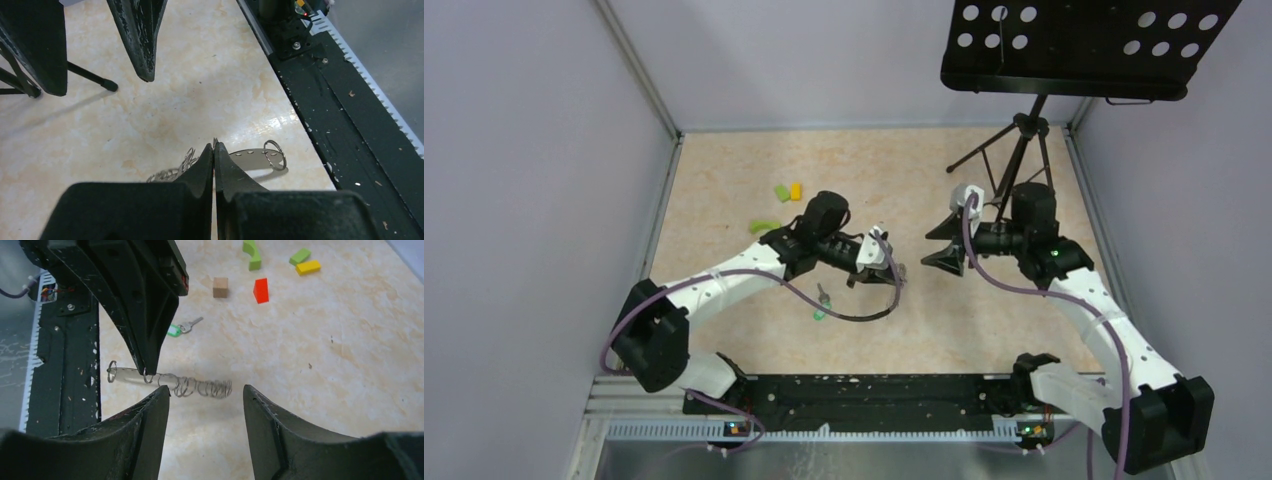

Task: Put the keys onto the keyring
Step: Pick up the keyring from the center of the board, then adjust the keyring.

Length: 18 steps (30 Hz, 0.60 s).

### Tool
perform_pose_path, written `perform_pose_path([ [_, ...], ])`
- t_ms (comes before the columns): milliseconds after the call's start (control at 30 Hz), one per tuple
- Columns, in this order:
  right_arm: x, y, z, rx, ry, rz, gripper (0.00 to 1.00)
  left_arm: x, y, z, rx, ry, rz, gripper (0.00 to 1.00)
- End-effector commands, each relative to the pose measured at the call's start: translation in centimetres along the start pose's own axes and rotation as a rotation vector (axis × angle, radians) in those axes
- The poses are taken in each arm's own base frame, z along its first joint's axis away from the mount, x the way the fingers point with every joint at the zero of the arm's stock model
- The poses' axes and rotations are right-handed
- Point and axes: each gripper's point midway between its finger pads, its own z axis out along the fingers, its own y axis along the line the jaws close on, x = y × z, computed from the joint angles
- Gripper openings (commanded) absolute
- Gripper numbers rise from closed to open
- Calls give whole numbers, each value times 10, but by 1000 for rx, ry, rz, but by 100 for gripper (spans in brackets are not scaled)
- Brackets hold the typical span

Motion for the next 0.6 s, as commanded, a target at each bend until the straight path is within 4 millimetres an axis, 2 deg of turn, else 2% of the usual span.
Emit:
perform_pose_path([
  [0, -22, 22, 10, -124, -83, -90, 54, -25, -4, -6, 6, -101, 11, 0],
  [200, -13, 40, 18, -178, -80, -104, 54, -31, -4, -8, 0, -165, -35, 0],
  [400, -4, 43, 18, -167, -92, -125, 55, -33, -6, -9, -8, -232, -115, 0],
  [567, 2, 43, 20, -171, -85, -118, 50, -33, -4, -8, -24, -267, -166, 0],
])
